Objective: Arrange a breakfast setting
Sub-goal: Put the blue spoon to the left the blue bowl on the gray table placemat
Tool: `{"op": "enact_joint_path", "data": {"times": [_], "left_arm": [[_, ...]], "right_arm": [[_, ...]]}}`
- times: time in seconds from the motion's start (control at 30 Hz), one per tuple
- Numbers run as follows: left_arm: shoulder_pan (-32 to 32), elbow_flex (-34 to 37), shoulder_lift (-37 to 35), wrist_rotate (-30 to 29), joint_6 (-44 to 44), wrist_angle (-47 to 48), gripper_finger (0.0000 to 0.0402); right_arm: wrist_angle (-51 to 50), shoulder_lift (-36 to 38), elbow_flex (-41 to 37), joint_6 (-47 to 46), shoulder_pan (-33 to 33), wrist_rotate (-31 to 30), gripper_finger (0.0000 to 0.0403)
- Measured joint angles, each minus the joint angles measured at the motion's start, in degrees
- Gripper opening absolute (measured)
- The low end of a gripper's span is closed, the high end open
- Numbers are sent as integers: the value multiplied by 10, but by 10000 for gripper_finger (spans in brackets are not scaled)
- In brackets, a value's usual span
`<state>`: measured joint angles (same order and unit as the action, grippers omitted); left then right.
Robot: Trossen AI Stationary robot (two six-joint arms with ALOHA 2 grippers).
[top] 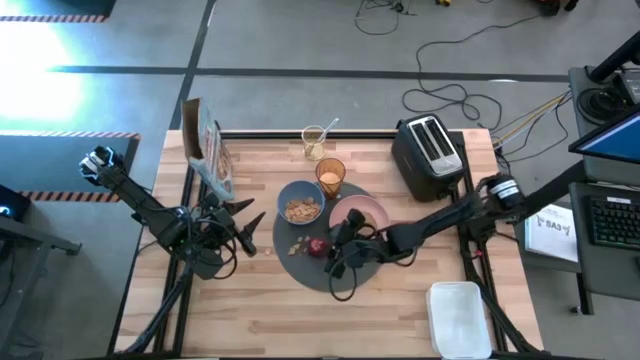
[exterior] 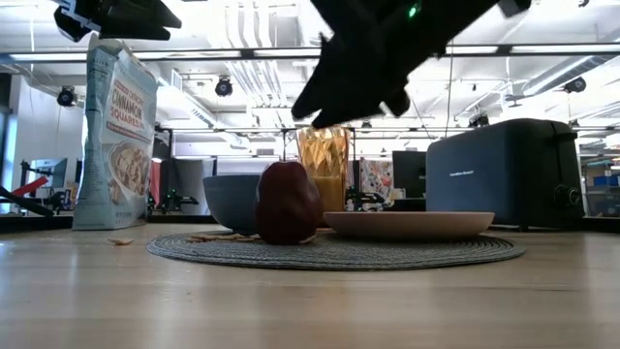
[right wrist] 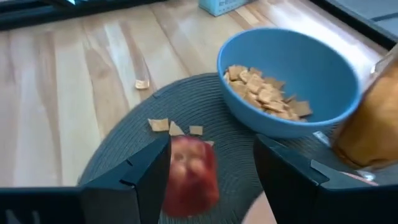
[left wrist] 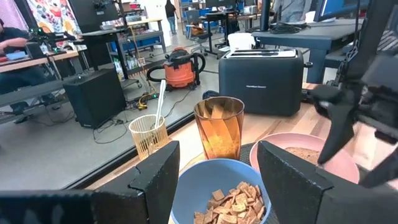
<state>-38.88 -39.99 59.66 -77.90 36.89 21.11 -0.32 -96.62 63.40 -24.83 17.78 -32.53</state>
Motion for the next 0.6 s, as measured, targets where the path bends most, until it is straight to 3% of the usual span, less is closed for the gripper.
{"op": "enact_joint_path", "data": {"times": [0.17,0.37,0.47,0.6], "left_arm": [[5,0,0,9,-14,-42,200],[40,0,0,75,-170,-189,200],[78,0,0,141,-252,-259,200],[159,-3,0,277,-294,-289,200]], "right_arm": [[-47,72,0,20,1,-5,217],[-80,154,0,25,1,-29,215],[-94,180,0,31,1,-57,215],[-113,197,-1,52,1,-67,215]]}}
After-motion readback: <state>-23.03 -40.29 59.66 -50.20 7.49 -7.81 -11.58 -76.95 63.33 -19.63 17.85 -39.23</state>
